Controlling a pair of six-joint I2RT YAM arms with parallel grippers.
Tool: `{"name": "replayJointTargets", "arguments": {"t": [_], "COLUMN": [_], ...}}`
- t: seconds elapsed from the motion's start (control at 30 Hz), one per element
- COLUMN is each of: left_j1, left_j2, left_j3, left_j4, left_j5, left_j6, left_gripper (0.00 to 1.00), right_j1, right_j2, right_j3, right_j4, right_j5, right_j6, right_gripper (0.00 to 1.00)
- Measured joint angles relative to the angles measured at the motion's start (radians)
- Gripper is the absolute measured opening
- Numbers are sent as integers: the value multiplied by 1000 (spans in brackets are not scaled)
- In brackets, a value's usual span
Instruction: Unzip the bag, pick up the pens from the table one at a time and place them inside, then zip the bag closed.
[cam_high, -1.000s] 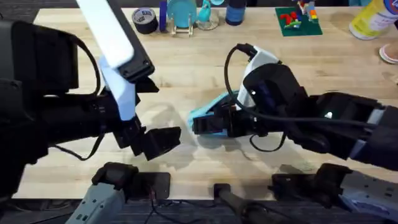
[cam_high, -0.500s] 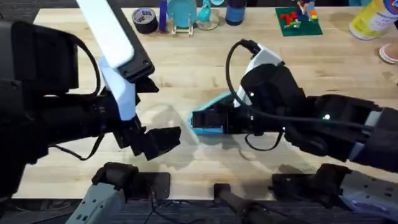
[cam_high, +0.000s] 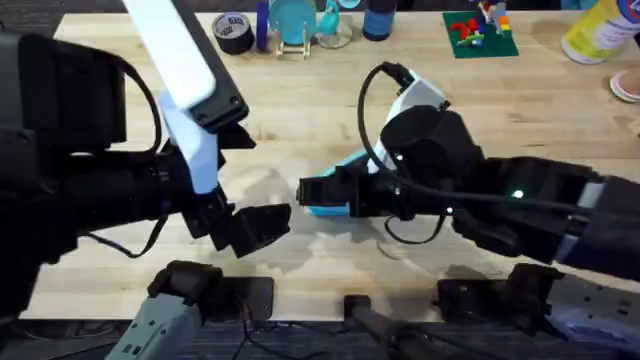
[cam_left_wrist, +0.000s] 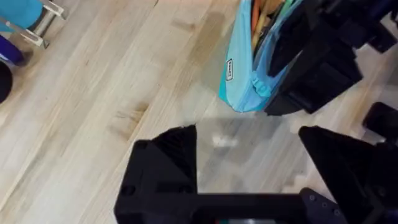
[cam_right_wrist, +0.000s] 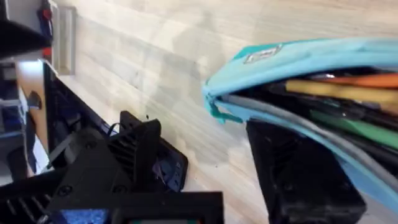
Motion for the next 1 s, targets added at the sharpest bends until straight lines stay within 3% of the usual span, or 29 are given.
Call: {"name": "replayJointTargets", "arguments": {"t": [0.37, 0.83, 1.0], "left_j1": [0, 0, 0], "left_j2": [0, 0, 0], "left_j3": [0, 0, 0], "left_j4": [0, 0, 0], "left_j5": [0, 0, 0], "left_j6": [0, 0, 0], "left_gripper": [993, 993, 993], "right_j1": [21, 28, 29], "right_j2": [90, 118, 118], "right_j3": [0, 0, 0], "right_j4": [91, 97, 99], "right_j5": [37, 82, 82], "right_j6": [15, 35, 38], "right_gripper": [780, 77, 32]}}
